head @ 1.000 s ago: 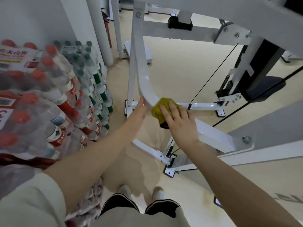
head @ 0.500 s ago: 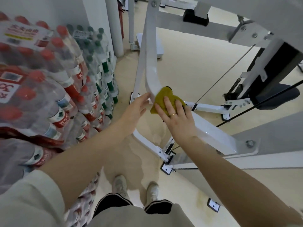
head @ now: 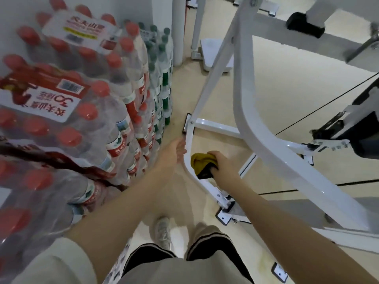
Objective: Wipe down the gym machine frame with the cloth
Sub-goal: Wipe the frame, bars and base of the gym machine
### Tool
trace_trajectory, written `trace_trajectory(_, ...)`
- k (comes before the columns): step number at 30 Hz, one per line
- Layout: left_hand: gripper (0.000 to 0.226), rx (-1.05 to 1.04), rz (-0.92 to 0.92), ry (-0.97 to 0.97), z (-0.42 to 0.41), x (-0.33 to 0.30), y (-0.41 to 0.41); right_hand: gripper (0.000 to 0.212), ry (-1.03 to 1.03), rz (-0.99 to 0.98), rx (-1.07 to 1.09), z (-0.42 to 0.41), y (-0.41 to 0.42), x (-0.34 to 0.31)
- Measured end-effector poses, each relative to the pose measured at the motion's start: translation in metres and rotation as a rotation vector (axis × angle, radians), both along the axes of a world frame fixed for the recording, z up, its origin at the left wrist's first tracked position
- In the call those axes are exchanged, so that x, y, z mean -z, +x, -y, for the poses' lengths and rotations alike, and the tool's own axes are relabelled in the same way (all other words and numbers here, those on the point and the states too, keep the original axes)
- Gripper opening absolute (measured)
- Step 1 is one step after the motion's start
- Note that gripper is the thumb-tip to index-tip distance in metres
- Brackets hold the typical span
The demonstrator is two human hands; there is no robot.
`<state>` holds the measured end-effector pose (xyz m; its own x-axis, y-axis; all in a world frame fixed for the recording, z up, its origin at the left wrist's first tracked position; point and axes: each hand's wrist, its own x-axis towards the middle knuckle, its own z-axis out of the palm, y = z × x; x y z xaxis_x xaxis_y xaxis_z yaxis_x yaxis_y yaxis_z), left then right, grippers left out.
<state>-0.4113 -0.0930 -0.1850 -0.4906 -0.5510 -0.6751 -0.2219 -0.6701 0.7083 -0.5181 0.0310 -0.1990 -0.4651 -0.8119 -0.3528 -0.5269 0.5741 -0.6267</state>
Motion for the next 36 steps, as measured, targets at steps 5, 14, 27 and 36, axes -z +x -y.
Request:
trace_trajectory(5, 0.037, -0.033, 0.153, -0.014, 0.023, 0.059, -0.015, 0.032, 0.117, 0.161, 0.344, 0.019, -0.005, 0.065)
trace_trajectory(14, 0.037, 0.086, 0.246, -0.227, 0.064, 0.253, -0.080, 0.015, 0.217, 0.156, 0.592, 0.070, -0.092, 0.263)
trace_trajectory(27, 0.049, 0.290, 0.329, -0.492, 0.132, 0.549, -0.166, 0.026, 0.009, 0.255, 0.629, 0.164, -0.198, 0.545)
trace_trajectory(36, 0.048, 0.426, 0.381, -0.528, 0.168, 0.642, -0.173, 0.039, -0.144, -0.303, -0.022, 0.255, -0.231, 0.610)
